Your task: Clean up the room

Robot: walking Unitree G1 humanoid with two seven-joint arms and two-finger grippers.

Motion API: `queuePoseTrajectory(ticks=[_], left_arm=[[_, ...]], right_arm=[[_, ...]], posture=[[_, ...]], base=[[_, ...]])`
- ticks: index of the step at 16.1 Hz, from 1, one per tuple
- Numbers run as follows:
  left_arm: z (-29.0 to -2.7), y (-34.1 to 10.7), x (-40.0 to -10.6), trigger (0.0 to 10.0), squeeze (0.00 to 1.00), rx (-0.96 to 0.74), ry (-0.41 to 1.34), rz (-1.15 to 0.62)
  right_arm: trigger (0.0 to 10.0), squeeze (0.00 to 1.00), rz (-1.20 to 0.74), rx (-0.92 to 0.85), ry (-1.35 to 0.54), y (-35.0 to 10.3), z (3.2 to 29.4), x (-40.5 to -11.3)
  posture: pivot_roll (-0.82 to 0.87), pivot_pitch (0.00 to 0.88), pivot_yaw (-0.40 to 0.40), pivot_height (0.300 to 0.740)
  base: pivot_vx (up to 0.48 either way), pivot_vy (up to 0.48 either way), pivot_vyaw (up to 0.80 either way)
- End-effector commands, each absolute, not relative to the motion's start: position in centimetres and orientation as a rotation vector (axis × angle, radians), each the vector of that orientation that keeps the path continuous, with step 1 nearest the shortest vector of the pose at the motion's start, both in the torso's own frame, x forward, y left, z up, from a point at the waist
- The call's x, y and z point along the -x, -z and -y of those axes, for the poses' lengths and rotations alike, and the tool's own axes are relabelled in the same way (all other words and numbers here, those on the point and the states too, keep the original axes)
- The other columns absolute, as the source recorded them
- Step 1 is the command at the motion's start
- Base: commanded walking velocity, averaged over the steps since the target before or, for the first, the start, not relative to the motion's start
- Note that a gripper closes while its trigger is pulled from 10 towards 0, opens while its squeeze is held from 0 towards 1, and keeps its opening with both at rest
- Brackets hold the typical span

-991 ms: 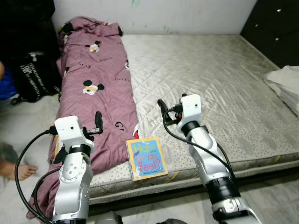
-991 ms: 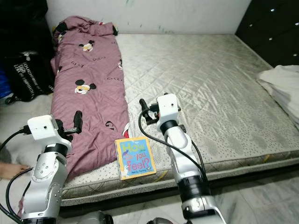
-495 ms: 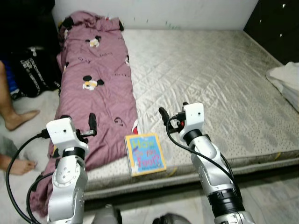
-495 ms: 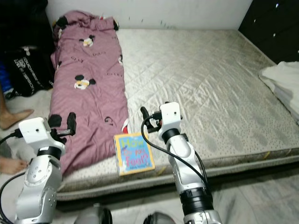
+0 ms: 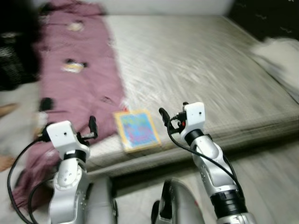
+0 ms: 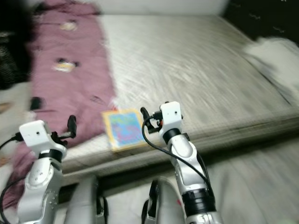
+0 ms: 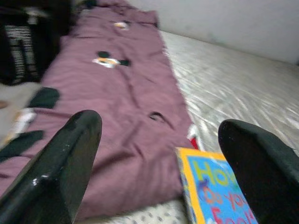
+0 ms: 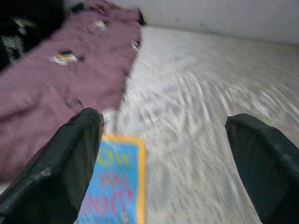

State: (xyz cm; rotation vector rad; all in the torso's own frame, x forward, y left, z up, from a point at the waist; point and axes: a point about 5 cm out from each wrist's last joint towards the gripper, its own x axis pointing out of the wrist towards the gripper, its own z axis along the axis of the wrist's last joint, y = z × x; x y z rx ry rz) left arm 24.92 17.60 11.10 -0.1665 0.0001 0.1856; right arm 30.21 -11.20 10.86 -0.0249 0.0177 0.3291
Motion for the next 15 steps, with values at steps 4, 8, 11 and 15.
queuePoseTrajectory(ticks=[4, 8, 11, 15], left_arm=[[-17.96, -11.39, -24.69, 10.0, 0.00, 0.158, -0.224, 0.012], [-17.95, -11.16, -24.80, 10.0, 0.00, 0.164, -0.225, 0.002], [-17.97, -11.16, -24.85, 10.0, 0.00, 0.166, -0.225, 0.000], [-18.00, -11.16, -25.02, 10.0, 0.00, 0.179, -0.225, 0.004]], right_arm=[[10.0, 0.00, -0.006, 0.044, -0.338, -11.43, 11.20, -30.66], [10.0, 0.00, -0.005, 0.043, -0.340, -11.45, 11.06, -30.79], [10.0, 0.00, -0.005, 0.041, -0.342, -11.47, 11.01, -30.81], [10.0, 0.00, -0.003, 0.040, -0.337, -11.49, 11.03, -30.89]], posture=[[0.01, 0.113, -0.098, 0.593], [0.02, 0.106, -0.096, 0.593], [0.02, 0.104, -0.093, 0.578], [0.02, 0.103, -0.091, 0.549]], base=[[0.000, 0.000, 0.00], [0.000, 0.000, 0.00], [0.000, 0.000, 0.00], [0.000, 0.000, 0.00]])
